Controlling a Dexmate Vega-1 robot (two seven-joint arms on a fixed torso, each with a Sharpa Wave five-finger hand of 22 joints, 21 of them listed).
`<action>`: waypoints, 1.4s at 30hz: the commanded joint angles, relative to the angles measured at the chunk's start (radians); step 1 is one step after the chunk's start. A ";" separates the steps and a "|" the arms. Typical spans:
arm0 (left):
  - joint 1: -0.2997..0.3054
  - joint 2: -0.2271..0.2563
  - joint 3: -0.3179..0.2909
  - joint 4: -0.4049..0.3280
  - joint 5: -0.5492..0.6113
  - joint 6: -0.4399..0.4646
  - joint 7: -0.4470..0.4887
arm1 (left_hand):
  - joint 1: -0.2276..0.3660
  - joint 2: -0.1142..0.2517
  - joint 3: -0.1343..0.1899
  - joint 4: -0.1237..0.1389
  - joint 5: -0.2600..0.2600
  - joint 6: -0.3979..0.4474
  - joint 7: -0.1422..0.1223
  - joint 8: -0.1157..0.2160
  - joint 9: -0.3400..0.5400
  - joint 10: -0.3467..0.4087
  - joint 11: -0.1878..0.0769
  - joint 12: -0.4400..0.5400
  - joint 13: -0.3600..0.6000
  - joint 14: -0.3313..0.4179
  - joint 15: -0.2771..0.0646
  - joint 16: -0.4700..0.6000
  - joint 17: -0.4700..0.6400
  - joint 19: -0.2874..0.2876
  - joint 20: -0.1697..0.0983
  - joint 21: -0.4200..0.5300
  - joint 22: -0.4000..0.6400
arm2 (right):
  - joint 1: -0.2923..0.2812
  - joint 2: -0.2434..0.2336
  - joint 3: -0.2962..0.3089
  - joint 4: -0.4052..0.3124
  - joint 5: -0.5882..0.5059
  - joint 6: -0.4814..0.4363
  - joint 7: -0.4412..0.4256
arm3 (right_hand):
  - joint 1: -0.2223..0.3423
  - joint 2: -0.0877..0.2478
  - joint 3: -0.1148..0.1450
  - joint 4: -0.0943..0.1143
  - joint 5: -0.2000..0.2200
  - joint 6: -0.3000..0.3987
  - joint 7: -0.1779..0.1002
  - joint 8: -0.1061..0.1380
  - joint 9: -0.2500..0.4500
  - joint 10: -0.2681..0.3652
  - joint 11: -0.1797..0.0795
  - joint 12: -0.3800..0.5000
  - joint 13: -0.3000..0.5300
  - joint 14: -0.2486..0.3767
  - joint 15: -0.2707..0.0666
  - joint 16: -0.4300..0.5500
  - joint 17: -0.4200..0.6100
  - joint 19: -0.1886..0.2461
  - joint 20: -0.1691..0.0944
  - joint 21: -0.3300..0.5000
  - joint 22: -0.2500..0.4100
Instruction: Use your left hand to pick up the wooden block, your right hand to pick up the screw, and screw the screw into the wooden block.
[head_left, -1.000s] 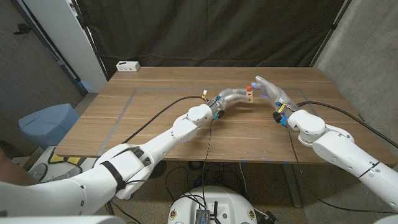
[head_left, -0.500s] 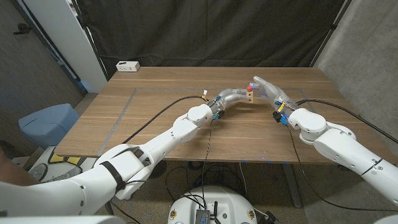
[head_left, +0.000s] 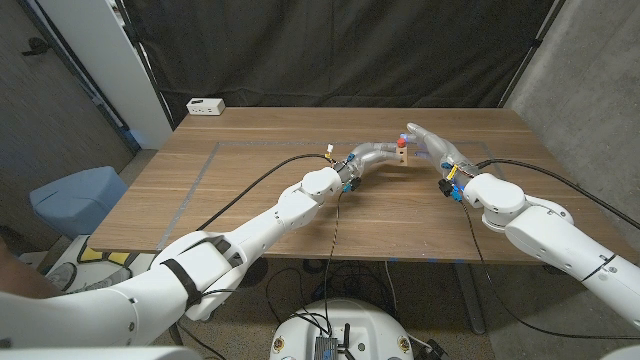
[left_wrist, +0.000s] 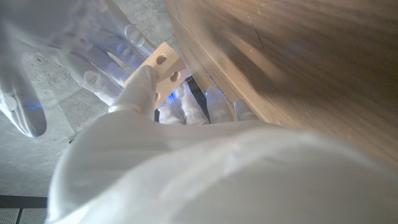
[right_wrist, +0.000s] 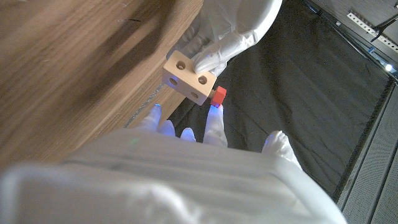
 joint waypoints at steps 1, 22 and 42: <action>0.004 0.002 -0.001 -0.004 -0.003 0.000 -0.001 | -0.061 0.074 0.093 0.087 0.004 0.088 0.076 0.011 0.001 0.006 0.001 0.009 0.004 0.002 0.003 0.004 0.002 0.006 -0.001 0.002 0.006 | -0.017 -0.006 0.009 -0.014 0.003 -0.005 -0.014 | -0.001 0.002 0.005 0.004 0.004 0.024 0.001 0.008 0.002 -0.050 -0.005 0.009 0.001 -0.092 -0.003 0.006 0.001 -0.001 0.006 0.005 0.006; -0.007 -0.010 -0.003 0.029 -0.007 -0.016 -0.009 | -0.061 0.075 0.094 0.087 0.004 0.087 0.077 0.010 0.001 0.005 0.001 0.008 0.005 0.003 0.003 0.004 0.002 0.006 -0.001 0.002 0.006 | -0.029 -0.010 0.019 -0.025 0.012 -0.022 -0.029 | 0.001 0.004 0.009 0.002 0.005 0.061 0.009 0.014 0.002 -0.023 -0.017 0.015 0.000 -0.080 -0.005 0.010 -0.001 0.005 0.004 0.008 0.005; 0.000 -0.005 -0.005 0.019 -0.008 -0.016 -0.008 | -0.062 0.075 0.094 0.088 0.003 0.087 0.074 0.010 0.001 0.005 0.001 0.008 0.005 0.003 0.004 0.005 0.002 0.007 0.000 0.003 0.006 | -0.051 -0.016 0.030 -0.045 0.015 -0.025 -0.042 | 0.003 0.005 0.012 0.000 0.006 0.096 0.012 0.019 0.002 0.006 -0.026 0.020 0.000 -0.068 -0.007 0.013 -0.002 0.014 0.006 0.011 0.005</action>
